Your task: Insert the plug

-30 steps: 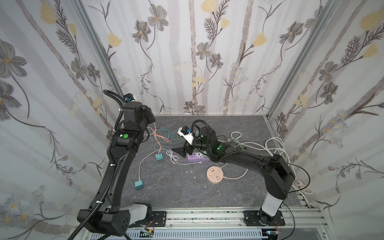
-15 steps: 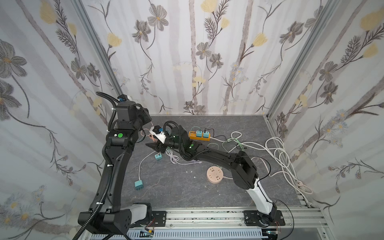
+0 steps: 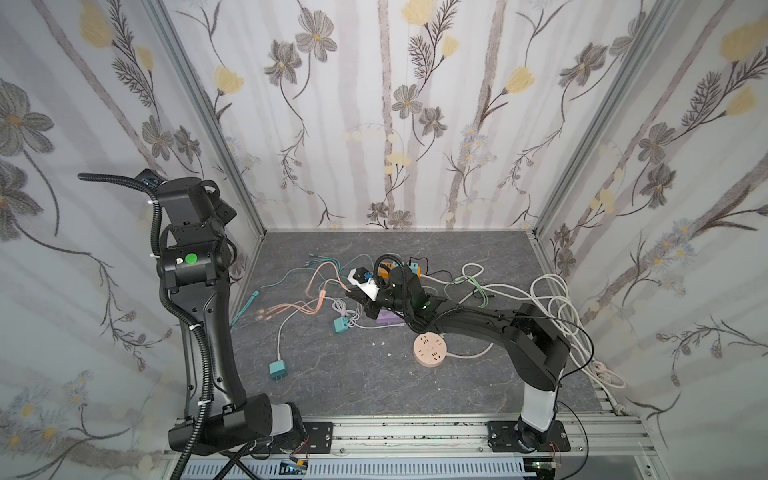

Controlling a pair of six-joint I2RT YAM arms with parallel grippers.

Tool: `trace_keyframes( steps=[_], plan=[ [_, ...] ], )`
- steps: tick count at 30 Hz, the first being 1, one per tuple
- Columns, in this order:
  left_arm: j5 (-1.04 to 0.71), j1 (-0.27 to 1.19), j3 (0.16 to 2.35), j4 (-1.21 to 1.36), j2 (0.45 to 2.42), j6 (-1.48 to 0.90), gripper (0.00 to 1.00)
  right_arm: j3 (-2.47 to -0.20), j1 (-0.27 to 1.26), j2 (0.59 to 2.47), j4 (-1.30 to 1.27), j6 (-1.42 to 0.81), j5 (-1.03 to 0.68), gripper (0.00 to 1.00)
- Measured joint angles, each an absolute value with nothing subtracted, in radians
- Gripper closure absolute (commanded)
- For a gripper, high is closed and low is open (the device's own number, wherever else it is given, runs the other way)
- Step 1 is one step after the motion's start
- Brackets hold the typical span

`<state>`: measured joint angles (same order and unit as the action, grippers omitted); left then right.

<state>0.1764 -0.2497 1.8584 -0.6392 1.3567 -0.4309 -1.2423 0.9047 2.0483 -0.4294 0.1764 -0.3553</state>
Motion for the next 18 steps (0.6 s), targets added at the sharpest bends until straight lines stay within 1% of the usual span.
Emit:
trace_keyframes(
  steps=[2,3,5,8,11,13,18],
  plan=[
    [0.13,-0.25,1.872,-0.642,1.359,-0.445,1.0,-1.22,0.9,2.047,-0.422,0.179,-0.36,0.52],
    [0.095,-0.25,1.882,-0.648,1.361,-0.451,1.0,-1.212,0.896,2.043,-0.42,0.179,-0.365,0.49],
    [0.035,-0.245,1.903,-0.655,1.369,-0.464,1.0,-1.209,0.881,2.034,-0.414,0.175,-0.365,0.45],
    [-0.055,-0.199,1.935,-0.669,1.39,-0.471,1.0,-1.208,0.873,2.019,-0.416,0.166,-0.364,0.43],
    [-0.102,-0.136,1.932,-0.704,1.411,-0.469,1.0,-1.203,0.878,2.016,-0.418,0.166,-0.365,0.35],
    [-0.107,-0.104,1.879,-0.722,1.414,-0.466,1.0,-1.201,0.875,2.016,-0.415,0.165,-0.355,0.3],
    [-0.094,-0.031,1.682,-0.765,1.414,-0.467,1.0,-1.183,0.872,2.014,-0.42,0.125,-0.299,0.2]
  ],
)
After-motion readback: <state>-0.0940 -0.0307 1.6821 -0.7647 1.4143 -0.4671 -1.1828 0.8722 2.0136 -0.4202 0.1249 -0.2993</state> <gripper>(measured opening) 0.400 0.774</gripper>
